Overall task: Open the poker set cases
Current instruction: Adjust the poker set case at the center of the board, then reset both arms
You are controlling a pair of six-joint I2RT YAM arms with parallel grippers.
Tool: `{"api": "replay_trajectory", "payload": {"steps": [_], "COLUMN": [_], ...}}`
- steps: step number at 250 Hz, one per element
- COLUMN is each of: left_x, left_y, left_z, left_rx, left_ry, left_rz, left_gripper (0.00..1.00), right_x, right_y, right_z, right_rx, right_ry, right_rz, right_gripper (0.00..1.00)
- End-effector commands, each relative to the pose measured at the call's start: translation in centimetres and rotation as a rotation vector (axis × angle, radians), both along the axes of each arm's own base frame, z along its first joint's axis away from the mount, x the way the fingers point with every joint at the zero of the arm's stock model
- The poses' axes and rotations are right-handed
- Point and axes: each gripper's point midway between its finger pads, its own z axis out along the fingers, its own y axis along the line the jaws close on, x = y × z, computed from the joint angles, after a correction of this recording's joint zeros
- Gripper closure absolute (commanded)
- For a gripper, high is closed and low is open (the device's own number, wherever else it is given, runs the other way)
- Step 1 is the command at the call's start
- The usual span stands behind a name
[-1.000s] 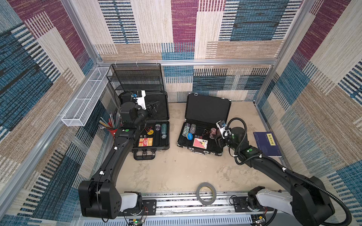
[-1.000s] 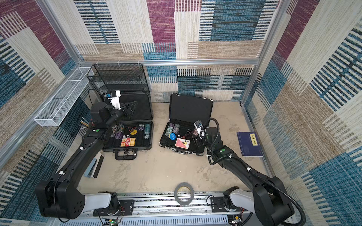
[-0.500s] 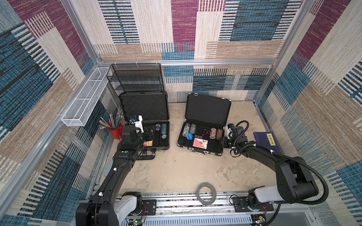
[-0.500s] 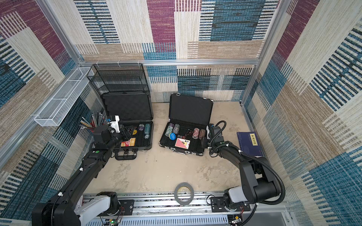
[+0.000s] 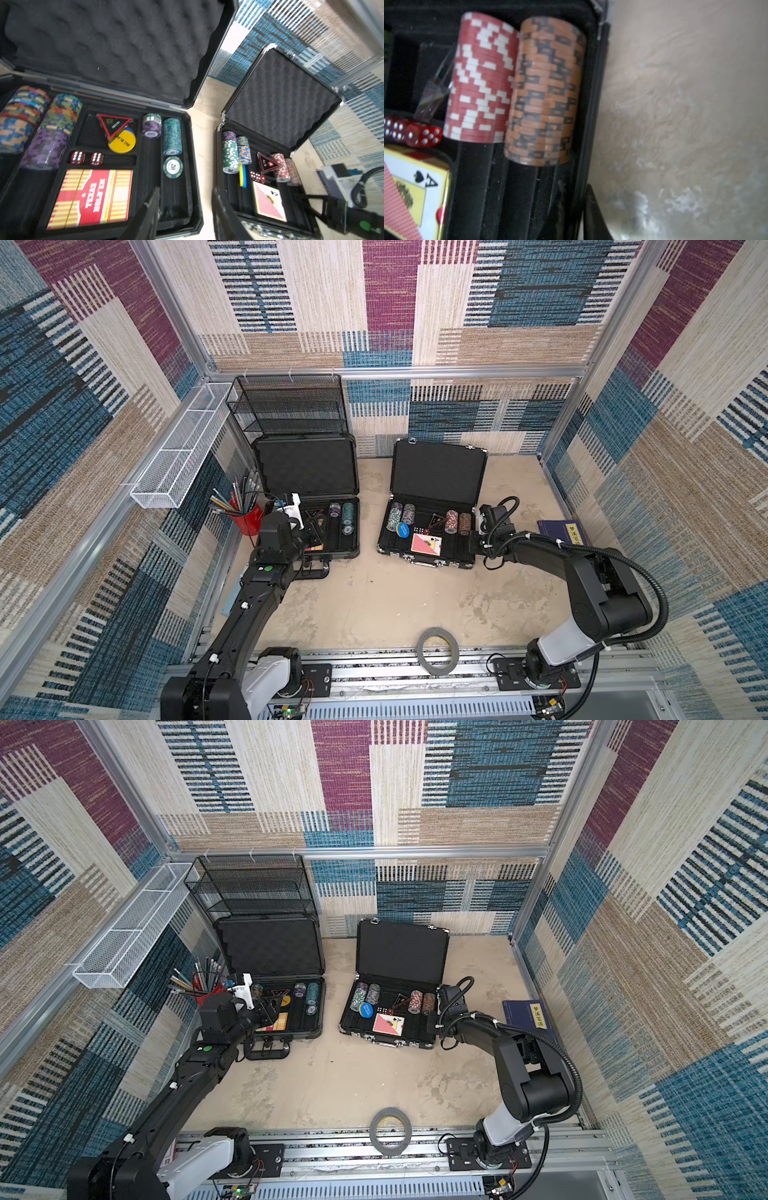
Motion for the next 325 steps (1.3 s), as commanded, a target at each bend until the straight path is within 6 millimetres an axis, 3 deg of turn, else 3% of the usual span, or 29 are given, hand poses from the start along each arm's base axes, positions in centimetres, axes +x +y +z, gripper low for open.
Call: {"api": "replay_trajectory", "payload": {"steps": [1, 25, 47, 83, 108, 121, 154, 202, 234, 270, 290, 325], "left_x": [0.0, -0.1, -0.3, -0.6, -0.8, -0.8, -0.9, -0.9, -0.9, -0.7, -0.3, 1.8], "left_y": [0.8, 1.4, 1.8, 2.3, 2.8, 2.9, 3.3, 4.7, 5.7, 6.9, 7.1, 6.9], "left_z": [-0.7, -1.7, -2.5, -2.7, -3.0, -3.2, -3.5, -3.3, -3.1, -4.0, -5.6, -6.0], "left_rx": [-0.006, 0.008, 0.028, 0.056, 0.079, 0.091, 0.127, 0.254, 0.336, 0.427, 0.478, 0.518], "left_ry": [-0.011, -0.007, 0.003, 0.000, -0.006, -0.008, -0.037, -0.115, -0.150, -0.155, -0.162, -0.247], "left_rz": [0.053, 0.085, 0.100, 0.120, 0.140, 0.143, 0.148, 0.182, 0.211, 0.251, 0.246, 0.239], "left_gripper": [0.56, 0.56, 0.56, 0.57, 0.57, 0.56, 0.53, 0.49, 0.47, 0.44, 0.42, 0.38], "right_x": [1.2, 3.1, 4.8, 5.7, 5.8, 5.8, 6.1, 6.9, 5.9, 2.6, 0.4, -2.2], "right_y": [-0.4, -1.0, -0.3, -0.1, -0.2, -0.2, -0.9, -3.5, -6.8, -10.3, -12.2, -13.7], "right_z": [-0.2, -0.3, -0.2, -0.3, -0.3, 0.1, 2.9, 9.7, 13.4, 15.2, 15.4, 14.8], "right_rx": [-0.086, -0.093, -0.042, -0.015, 0.002, 0.010, 0.008, -0.016, -0.088, -0.191, -0.242, -0.302], "right_ry": [-0.022, -0.029, -0.030, -0.030, -0.030, -0.041, -0.107, -0.327, -0.551, -0.770, -0.864, -0.971], "right_rz": [0.059, 0.031, 0.039, 0.015, 0.000, -0.002, -0.027, -0.093, -0.211, -0.345, -0.433, -0.483], "right_gripper": [0.93, 0.94, 0.95, 0.92, 0.79, 0.66, 0.50, 0.42, 0.35, 0.31, 0.29, 0.28]}}
